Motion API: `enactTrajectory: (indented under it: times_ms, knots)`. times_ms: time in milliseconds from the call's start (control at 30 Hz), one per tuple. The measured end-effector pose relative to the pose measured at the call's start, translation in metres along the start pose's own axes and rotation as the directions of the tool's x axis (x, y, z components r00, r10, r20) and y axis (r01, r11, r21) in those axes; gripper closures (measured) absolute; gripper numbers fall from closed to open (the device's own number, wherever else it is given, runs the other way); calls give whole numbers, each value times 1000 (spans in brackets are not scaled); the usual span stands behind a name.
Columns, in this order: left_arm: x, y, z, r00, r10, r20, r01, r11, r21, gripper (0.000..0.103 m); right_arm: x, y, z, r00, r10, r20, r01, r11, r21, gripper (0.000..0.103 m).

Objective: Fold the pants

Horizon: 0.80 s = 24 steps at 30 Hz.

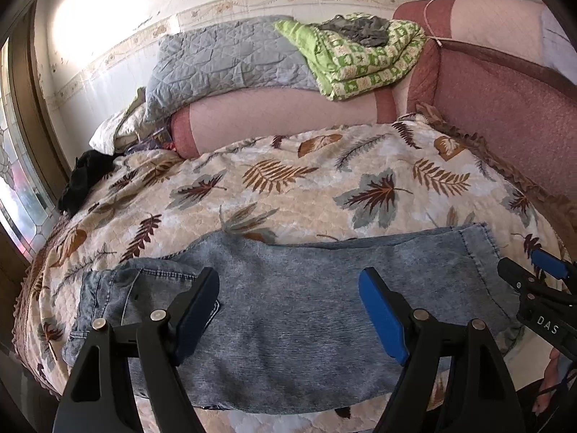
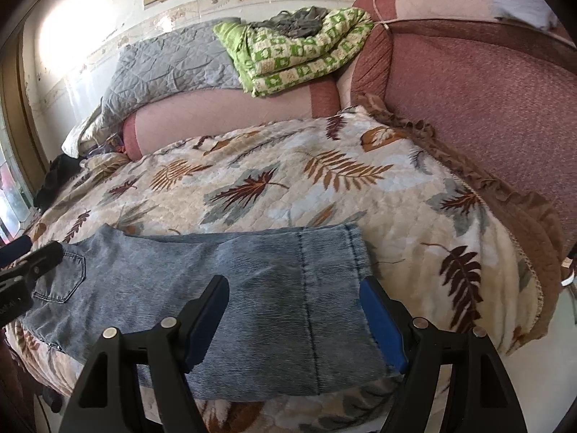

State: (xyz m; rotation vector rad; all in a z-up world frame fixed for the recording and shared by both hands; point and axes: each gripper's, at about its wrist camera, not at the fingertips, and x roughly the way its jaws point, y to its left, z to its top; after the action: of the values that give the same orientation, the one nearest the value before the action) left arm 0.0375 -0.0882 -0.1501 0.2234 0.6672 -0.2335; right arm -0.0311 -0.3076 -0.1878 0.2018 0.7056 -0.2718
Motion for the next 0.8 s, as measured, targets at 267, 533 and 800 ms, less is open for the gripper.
enactTrajectory:
  times_ms: [267,533,800]
  knots:
    - [-25,-15,6,999,-15,30,13,999,51,23,-10,-18,2,1000,15,16,-16,996,83,25]
    - [-37,-22,23,998,2,59,-8,994,106,22,-32,-49,22,994,103,-20,-97,978,186,25]
    - [-23,-25,28,1000,3,1,-3,990,141,22,-36,-112,18,985,105,-137,-76,976,204,25]
